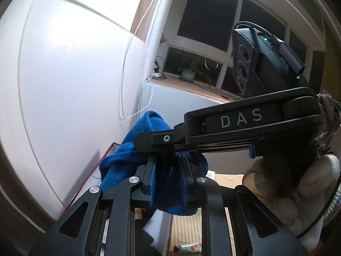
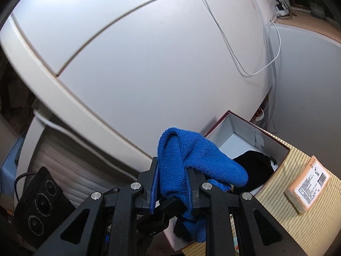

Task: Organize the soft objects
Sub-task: 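Lift the blue towel with both grippers and carry it over the shoebox, then open both grippers to release the towel into the shoebox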

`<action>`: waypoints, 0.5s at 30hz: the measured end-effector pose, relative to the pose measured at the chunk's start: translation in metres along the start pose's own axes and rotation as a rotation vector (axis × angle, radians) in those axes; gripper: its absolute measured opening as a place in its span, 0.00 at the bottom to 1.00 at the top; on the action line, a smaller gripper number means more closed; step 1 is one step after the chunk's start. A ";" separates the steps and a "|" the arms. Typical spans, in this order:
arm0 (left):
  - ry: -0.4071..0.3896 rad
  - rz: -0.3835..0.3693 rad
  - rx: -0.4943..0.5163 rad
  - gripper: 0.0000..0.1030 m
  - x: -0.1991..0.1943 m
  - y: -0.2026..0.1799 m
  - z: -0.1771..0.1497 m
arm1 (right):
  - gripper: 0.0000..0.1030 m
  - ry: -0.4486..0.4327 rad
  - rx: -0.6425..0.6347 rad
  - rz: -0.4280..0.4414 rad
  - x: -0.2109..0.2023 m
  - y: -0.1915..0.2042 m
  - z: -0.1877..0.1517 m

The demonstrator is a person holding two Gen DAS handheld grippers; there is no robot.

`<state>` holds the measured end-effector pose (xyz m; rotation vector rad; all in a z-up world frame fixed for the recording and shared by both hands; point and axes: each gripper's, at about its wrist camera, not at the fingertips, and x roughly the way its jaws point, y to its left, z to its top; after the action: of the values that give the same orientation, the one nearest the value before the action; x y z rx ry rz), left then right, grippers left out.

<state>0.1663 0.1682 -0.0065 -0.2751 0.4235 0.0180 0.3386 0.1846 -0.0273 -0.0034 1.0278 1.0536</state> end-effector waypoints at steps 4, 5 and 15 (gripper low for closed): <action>0.030 0.042 0.007 0.17 0.020 0.001 -0.007 | 0.23 0.009 0.046 -0.013 0.016 -0.018 0.005; 0.037 0.061 0.005 0.17 0.027 0.002 -0.009 | 0.24 0.012 0.054 -0.021 0.019 -0.022 0.006; 0.110 0.179 -0.038 0.25 0.055 0.021 -0.021 | 0.48 -0.016 0.127 -0.083 0.016 -0.056 0.006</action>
<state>0.2062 0.1811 -0.0523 -0.2753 0.5569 0.1867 0.3846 0.1685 -0.0598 0.0652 1.0697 0.9102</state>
